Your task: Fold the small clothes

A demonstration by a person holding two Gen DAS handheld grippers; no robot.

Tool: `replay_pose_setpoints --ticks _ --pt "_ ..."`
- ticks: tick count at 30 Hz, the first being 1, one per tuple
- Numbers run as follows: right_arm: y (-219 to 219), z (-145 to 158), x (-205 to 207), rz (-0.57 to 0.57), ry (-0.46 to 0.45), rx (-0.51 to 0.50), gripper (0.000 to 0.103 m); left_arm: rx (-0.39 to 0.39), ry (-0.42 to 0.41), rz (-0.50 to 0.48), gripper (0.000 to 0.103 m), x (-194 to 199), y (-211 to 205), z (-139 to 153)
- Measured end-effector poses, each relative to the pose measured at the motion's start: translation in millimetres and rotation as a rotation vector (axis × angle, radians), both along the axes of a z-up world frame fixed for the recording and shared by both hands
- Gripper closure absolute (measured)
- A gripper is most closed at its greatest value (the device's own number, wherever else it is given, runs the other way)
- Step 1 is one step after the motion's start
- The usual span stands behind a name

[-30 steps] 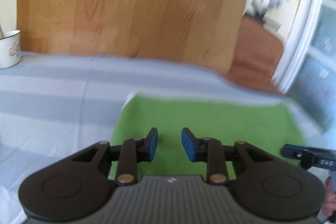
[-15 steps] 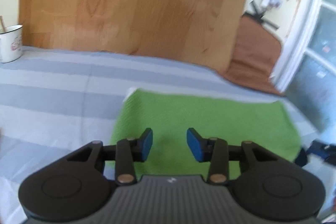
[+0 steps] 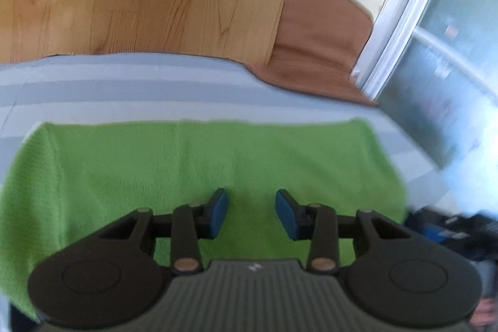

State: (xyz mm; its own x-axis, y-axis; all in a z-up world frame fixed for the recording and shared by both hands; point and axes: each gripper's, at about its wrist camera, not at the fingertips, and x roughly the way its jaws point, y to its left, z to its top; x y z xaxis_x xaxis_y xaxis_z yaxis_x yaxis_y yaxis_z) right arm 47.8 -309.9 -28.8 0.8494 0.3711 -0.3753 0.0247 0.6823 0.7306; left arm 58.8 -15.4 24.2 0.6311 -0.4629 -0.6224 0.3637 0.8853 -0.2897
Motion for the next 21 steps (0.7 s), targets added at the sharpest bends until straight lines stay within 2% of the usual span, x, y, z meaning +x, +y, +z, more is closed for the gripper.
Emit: replay_pose_setpoints --ticks 2,4,7,13,21 --pt "0.5 -0.1 -1.3 -0.003 -0.016 -0.005 0.043 0.097 -0.064 -0.015 0.066 -7.3 -14.1 -1.2" --pt "2.1 0.6 1.8 0.005 -0.02 -0.014 0.043 0.162 -0.086 -0.02 0.064 -11.7 -25.4 -2.8" --pt "6.5 2.4 12.0 0.024 -0.019 -0.014 0.042 0.207 -0.105 -0.02 0.062 -12.9 -32.2 -4.3" --pt "17.2 3.7 15.6 0.02 -0.037 -0.054 0.038 0.197 -0.106 -0.016 0.062 -15.5 -30.1 -6.1" --pt "10.3 3.4 6.6 -0.019 -0.023 -0.027 0.038 0.173 -0.105 -0.026 0.062 -14.8 -22.1 -5.6"
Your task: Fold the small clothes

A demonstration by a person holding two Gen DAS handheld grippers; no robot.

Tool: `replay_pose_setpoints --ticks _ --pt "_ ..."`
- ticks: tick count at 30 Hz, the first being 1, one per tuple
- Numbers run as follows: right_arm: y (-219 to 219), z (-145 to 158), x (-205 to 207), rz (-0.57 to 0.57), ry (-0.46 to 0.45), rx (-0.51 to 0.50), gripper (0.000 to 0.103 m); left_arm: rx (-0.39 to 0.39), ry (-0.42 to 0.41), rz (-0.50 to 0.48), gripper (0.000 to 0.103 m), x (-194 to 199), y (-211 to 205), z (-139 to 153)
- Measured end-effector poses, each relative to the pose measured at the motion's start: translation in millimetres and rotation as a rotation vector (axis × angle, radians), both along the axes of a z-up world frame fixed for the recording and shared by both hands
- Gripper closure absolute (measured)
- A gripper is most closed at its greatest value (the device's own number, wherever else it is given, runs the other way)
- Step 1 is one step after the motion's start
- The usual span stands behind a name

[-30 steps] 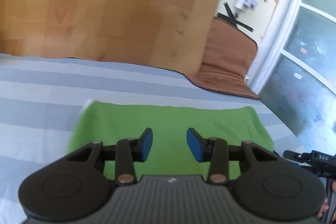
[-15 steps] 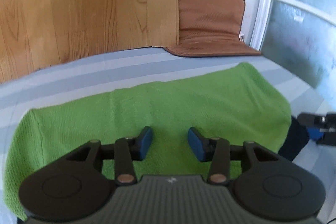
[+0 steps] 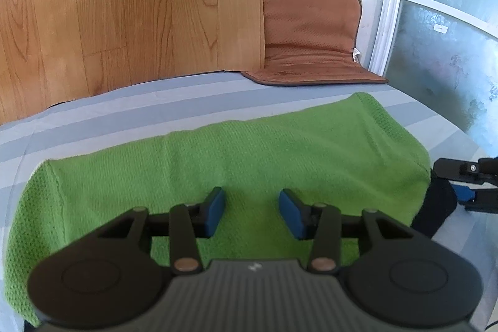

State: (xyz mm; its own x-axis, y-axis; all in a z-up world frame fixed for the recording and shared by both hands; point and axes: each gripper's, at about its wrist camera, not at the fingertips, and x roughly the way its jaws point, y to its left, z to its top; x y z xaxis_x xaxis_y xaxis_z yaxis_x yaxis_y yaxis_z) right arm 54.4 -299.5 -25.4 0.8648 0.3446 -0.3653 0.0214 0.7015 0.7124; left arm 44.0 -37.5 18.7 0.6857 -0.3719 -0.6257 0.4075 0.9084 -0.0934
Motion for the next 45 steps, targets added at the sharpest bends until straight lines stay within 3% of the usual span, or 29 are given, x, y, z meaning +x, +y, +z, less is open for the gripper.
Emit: replay_pose_setpoints --ticks 23,31,36,39,45 --pt "9.5 -0.4 0.0 -0.031 -0.022 -0.042 0.029 -0.094 -0.011 -0.039 0.058 -0.8 14.8 -3.9" --pt "15.9 0.0 -0.4 0.004 -0.057 -0.085 0.015 -0.085 -0.023 -0.069 0.042 -3.8 11.7 -4.6" --pt "17.9 -1.7 -3.0 0.006 -0.081 -0.11 0.015 -0.077 -0.012 -0.127 0.006 -6.4 4.6 -5.9" --pt "18.0 -2.7 -5.3 0.016 -0.101 -0.118 0.014 -0.037 -0.021 -0.135 0.001 -9.7 -2.6 -6.8" --pt "17.4 -4.7 -8.8 0.022 -0.135 -0.124 0.014 -0.002 -0.033 -0.13 0.0 -12.7 -7.7 -7.2"
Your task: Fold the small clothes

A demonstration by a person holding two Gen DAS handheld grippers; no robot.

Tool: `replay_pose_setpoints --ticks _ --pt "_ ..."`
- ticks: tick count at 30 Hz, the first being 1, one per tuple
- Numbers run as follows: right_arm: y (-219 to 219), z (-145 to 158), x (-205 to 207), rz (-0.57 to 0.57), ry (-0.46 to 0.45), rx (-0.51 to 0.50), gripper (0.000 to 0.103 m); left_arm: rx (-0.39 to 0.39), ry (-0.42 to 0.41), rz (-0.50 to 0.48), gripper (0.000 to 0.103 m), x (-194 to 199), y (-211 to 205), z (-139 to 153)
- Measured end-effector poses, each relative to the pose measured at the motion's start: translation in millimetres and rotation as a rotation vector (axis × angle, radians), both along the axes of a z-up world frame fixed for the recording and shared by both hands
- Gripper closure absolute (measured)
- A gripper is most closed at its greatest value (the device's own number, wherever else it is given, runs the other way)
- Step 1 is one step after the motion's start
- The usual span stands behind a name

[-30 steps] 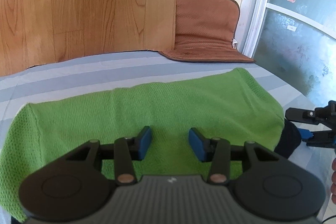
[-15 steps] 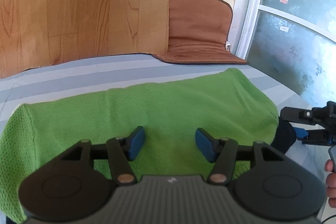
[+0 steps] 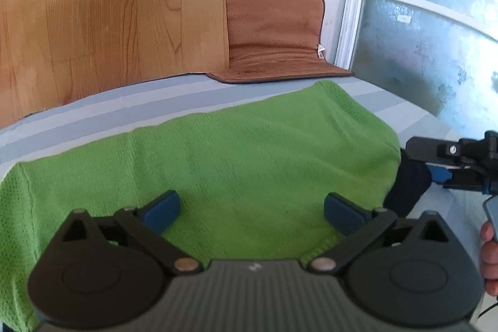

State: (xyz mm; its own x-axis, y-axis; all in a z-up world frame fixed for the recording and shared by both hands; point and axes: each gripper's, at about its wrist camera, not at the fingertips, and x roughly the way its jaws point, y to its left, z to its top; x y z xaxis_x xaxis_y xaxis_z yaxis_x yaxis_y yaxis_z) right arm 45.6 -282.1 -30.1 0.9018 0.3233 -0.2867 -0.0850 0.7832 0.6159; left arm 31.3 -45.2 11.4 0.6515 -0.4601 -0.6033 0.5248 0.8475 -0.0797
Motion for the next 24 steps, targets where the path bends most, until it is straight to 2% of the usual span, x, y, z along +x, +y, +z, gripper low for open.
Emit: replay_pose_setpoints --ticks 9,11,14,20,24 --pt "-0.5 -0.9 -2.2 0.013 -0.034 0.013 0.011 0.127 -0.051 0.036 0.0 -13.3 -16.3 -1.5" --pt "-1.3 -0.8 -2.7 0.025 -0.042 0.019 0.01 0.125 -0.045 0.04 0.0 -13.2 -16.4 -1.0" --pt "-3.0 -1.3 -3.3 0.078 -0.075 0.042 0.001 0.119 -0.047 0.026 0.0 -13.8 -13.3 -1.3" --pt "-4.5 -1.9 -4.6 0.092 -0.099 0.061 0.0 0.103 -0.055 0.038 0.0 -20.2 -6.2 0.3" --pt "-6.4 -2.8 -7.0 0.089 -0.112 0.073 0.0 0.022 -0.039 0.084 0.0 -28.3 12.0 4.0"
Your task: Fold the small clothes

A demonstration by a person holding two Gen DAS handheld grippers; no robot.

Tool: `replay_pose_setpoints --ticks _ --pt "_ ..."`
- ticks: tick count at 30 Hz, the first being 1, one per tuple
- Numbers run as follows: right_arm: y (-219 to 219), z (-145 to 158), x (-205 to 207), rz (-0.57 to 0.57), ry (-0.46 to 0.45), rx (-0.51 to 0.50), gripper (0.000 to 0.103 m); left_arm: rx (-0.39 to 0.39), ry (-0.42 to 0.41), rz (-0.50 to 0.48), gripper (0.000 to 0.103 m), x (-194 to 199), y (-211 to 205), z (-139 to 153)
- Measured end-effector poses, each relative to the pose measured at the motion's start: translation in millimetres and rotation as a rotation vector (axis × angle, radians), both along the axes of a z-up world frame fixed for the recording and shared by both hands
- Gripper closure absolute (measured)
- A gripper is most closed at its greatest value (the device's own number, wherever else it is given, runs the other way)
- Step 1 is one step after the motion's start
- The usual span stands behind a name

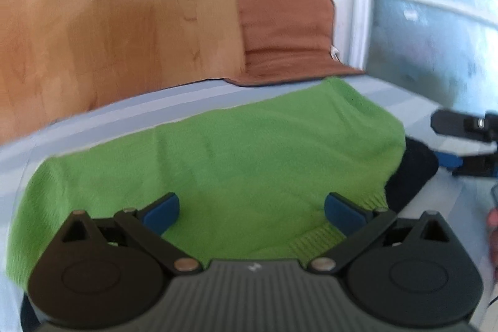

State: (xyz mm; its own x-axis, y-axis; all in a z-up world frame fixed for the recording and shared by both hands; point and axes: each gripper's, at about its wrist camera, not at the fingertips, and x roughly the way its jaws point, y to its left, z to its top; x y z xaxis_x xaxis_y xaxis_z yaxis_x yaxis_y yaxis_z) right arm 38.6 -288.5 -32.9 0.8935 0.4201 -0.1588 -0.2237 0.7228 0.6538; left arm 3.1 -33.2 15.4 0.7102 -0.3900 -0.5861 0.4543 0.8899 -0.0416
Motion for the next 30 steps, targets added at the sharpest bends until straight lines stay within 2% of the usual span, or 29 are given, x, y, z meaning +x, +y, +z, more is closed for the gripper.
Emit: replay_pose_setpoints --ticks 2,5,13,20,30 --pt "-0.4 -0.3 -1.3 -0.002 -0.005 0.006 0.0 -0.062 0.035 0.023 0.0 -1.0 11.7 -0.1" --pt "-0.5 -0.5 -2.1 -0.008 -0.011 0.016 0.0 -0.117 0.031 0.059 0.0 -4.2 23.9 2.6" --pt "-0.5 -0.7 -4.8 -0.025 -0.021 0.029 0.0 -0.134 -0.02 0.16 0.0 -8.0 34.4 6.6" --pt "3.8 1.7 -4.0 -0.05 0.002 -0.004 0.0 -0.135 0.0 0.179 0.0 -2.8 36.3 6.7" --pt "14.9 5.8 2.3 -0.071 0.088 -0.119 0.0 -0.123 -0.002 0.242 0.0 -5.1 40.3 5.5"
